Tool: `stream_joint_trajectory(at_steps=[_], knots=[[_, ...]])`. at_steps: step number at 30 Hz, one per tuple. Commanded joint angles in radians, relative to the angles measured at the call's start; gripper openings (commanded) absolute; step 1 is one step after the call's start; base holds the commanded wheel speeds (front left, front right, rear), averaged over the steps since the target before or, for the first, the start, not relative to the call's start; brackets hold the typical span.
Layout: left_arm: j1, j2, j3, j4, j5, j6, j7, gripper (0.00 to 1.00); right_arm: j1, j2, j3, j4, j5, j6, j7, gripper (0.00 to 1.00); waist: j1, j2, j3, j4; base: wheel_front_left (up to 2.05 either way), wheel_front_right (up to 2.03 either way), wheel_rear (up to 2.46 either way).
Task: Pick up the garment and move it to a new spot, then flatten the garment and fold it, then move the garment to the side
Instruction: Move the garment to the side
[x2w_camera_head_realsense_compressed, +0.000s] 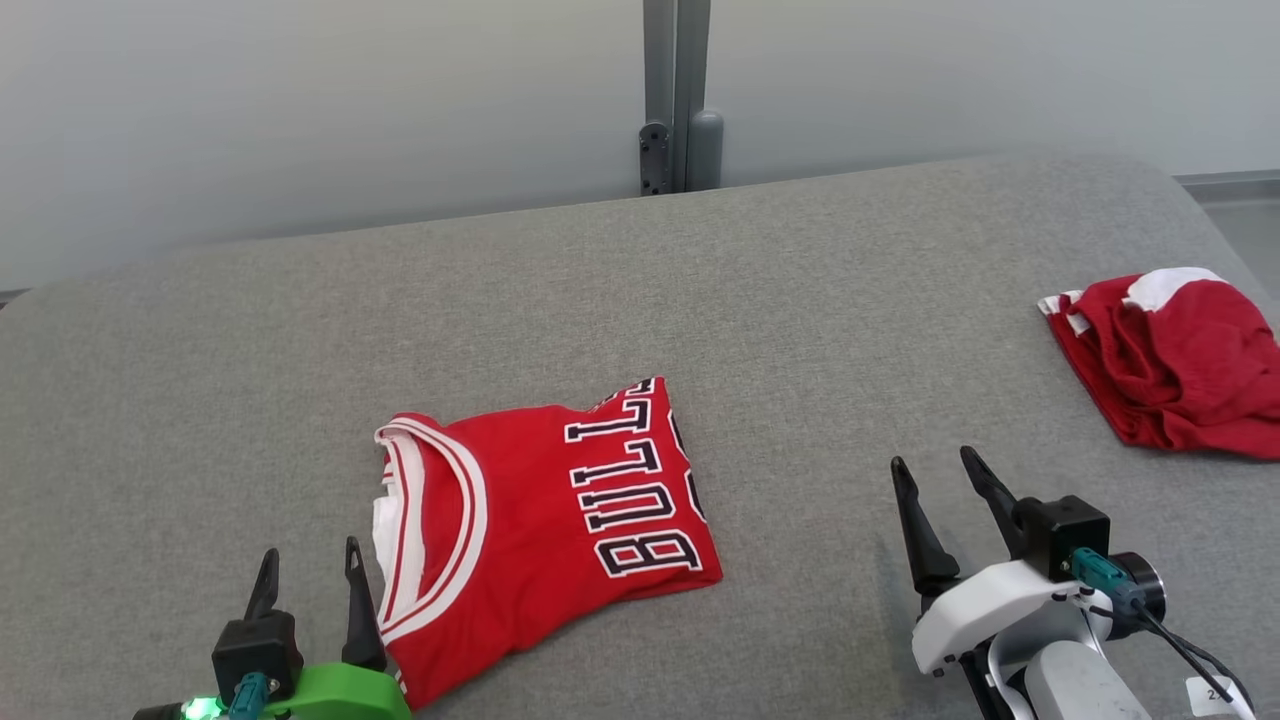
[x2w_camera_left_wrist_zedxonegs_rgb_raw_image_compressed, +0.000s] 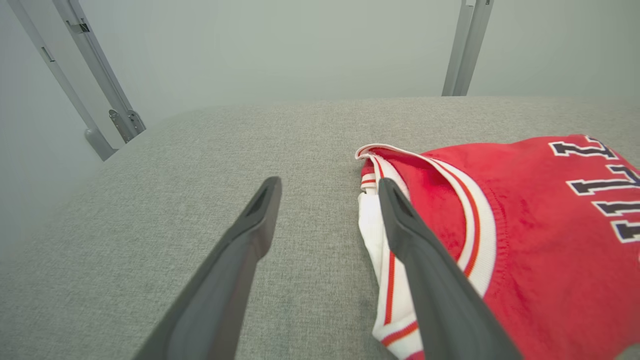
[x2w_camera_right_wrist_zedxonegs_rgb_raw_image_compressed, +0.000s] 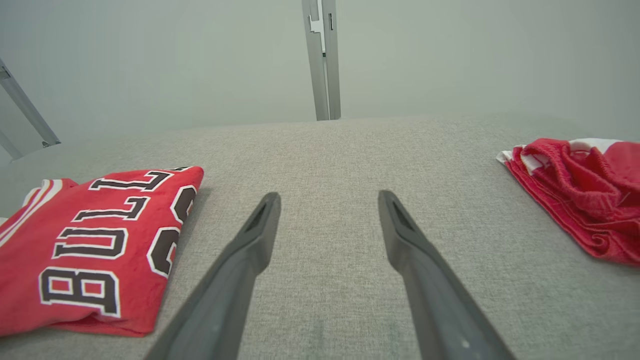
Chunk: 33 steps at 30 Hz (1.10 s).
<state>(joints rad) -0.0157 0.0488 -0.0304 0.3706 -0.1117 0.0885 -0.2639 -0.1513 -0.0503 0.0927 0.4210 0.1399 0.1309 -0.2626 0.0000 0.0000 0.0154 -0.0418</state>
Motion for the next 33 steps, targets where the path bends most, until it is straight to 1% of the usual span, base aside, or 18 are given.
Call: stream_joint_trajectory(at_steps=[1,4,7,13,17,23,27,33], knots=[[0.015,0.004,0.008,-0.006,0.008,0.005,0.000,1.00,0.012,-0.001,-0.001,-0.006,0.008,-0.001,-0.002,1.00,0.0000,0.0000,-0.010,-0.013,0.00,0.00,0.00],[0.014,0.004,0.004,-0.007,-0.004,0.008,0.000,1.00,0.018,-0.001,-0.001,-0.004,0.005,-0.001,-0.002,1.00,0.0000,0.0000,0.000,-0.009,0.00,0.00,0.00],[0.002,0.004,-0.010,-0.008,-0.022,-0.002,0.000,1.00,0.010,-0.001,0.016,0.006,0.011,-0.001,-0.002,1.00,0.0000,0.0000,0.017,0.007,0.00,0.00,0.00],[-0.040,0.004,-0.047,-0.014,-0.034,-0.008,0.000,1.00,-0.066,-0.001,0.113,0.044,0.050,-0.001,-0.002,1.00,0.0000,0.0000,0.093,0.087,0.00,0.00,0.00],[-0.070,0.004,-0.073,-0.010,-0.040,-0.010,0.000,1.00,-0.136,-0.002,0.166,0.109,0.079,-0.001,-0.002,1.00,0.0000,0.0000,0.141,0.166,0.00,0.00,0.00],[-0.092,0.004,-0.097,-0.014,-0.048,-0.002,0.000,1.00,-0.230,-0.002,0.180,0.218,0.133,-0.001,-0.002,1.00,0.0000,0.0000,0.187,0.278,0.00,0.00,0.00],[-0.095,0.003,-0.099,-0.019,-0.050,0.001,0.000,1.00,-0.260,-0.003,0.212,0.275,0.171,-0.001,-0.002,1.00,0.0000,0.0000,0.201,0.317,0.00,0.00,0.00],[-0.097,0.003,-0.106,-0.024,-0.051,0.002,0.000,1.00,-0.284,-0.003,0.320,0.390,0.262,0.000,0.001,1.00,0.0000,0.0000,0.213,0.333,0.00,0.00,0.00]])
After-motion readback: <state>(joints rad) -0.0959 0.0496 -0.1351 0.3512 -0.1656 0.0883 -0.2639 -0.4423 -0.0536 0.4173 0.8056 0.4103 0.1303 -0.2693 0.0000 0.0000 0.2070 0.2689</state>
